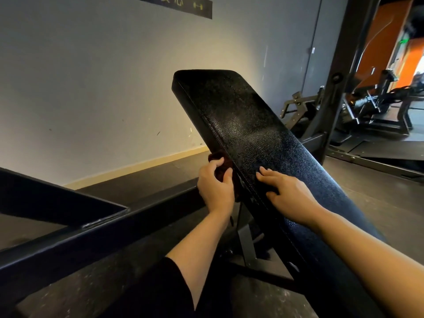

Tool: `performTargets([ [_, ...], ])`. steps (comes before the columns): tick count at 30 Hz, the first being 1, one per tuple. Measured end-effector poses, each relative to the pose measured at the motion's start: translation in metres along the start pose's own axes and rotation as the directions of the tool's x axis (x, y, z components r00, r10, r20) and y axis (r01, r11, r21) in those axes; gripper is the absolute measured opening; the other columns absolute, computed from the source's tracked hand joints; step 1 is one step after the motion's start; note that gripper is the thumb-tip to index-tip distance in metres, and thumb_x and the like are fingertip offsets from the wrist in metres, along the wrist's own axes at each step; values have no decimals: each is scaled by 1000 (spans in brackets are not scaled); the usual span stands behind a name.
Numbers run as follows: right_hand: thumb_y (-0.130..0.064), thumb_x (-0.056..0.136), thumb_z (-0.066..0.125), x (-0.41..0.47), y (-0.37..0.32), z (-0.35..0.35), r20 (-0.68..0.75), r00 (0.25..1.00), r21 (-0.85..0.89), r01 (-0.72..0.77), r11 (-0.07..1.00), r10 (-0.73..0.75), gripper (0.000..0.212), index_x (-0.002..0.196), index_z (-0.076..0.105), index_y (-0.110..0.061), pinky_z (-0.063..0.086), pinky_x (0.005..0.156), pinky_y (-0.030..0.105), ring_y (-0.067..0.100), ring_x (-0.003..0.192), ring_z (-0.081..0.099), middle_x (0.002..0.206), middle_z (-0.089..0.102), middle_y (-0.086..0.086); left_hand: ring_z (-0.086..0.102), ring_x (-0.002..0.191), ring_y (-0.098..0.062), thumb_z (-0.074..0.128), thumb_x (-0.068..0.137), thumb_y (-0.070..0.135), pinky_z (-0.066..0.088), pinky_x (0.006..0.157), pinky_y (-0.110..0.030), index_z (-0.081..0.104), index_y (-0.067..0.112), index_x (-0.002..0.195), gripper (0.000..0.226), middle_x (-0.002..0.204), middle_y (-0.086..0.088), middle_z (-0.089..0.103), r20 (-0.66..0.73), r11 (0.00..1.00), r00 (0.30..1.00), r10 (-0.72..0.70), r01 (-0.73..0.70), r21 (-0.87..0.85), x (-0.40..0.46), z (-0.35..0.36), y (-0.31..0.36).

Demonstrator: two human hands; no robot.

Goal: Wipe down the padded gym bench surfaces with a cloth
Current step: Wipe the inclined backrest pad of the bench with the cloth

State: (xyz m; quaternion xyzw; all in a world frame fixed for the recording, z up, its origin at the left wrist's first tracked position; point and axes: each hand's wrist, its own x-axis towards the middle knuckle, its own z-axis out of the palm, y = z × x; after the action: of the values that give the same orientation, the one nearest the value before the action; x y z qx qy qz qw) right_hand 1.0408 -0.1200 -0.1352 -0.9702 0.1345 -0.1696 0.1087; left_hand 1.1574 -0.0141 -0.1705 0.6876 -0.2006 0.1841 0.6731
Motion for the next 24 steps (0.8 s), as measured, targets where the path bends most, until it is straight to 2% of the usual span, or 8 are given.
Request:
performTargets([
  [5,-8,92,50,-3,3,1,19,1000,2,10,1000,-10,60,146,35,-26,12,114,20,4,144,17,155,23,-13,60,92,-12,75,76,7,50,84,-27,65,18,99,27,100,-1,59,163,999,986,40,-38,-15,-56,-5,-22],
  [7,-8,92,50,-3,4,2,16,1000,16,17,1000,-17,59,146,35,-26,12,114,20,4,144,18,155,23,-12,61,91,-15,74,76,7,48,83,-27,66,18,98,25,98,-1,62,83,999,996,44,-45,7,-37,-8,-20],
  [9,-8,92,49,-3,5,3,13,1000,30,12,999,-12,59,146,36,-26,14,115,21,5,144,18,155,24,-13,60,97,-17,71,81,11,47,89,-29,66,18,103,24,103,1,62,-17,1000,1000,8,-8,0,-8,-7,-7],
  [11,-6,91,49,-2,6,5,4,1000,42,7,999,-8,59,145,37,-25,14,115,22,5,144,19,155,25,-12,57,101,-15,69,84,15,46,92,-29,64,19,106,23,106,5,57,-14,1000,1000,-9,9,-2,10,-2,6],
  [16,-5,89,49,-2,5,10,-29,1000,52,2,999,0,60,145,38,-24,13,115,22,7,144,21,155,26,-10,50,88,-7,70,80,7,32,77,-6,63,11,96,18,102,-4,58,-30,999,999,10,-9,41,-27,10,4],
  [21,-5,91,47,-5,5,10,-25,1000,59,4,998,-3,59,146,36,-24,11,114,21,7,144,18,156,24,-9,50,81,-4,72,75,2,40,75,-12,57,18,86,25,94,-1,52,202,999,979,-3,-8,53,-88,-5,-16],
  [24,-6,92,46,-6,6,10,-25,1000,64,8,998,-7,58,147,35,-24,11,114,20,7,144,19,156,24,-9,50,90,-8,68,81,5,38,84,-16,62,13,98,21,102,-2,53,35,998,999,26,-28,63,-50,-3,-7],
])
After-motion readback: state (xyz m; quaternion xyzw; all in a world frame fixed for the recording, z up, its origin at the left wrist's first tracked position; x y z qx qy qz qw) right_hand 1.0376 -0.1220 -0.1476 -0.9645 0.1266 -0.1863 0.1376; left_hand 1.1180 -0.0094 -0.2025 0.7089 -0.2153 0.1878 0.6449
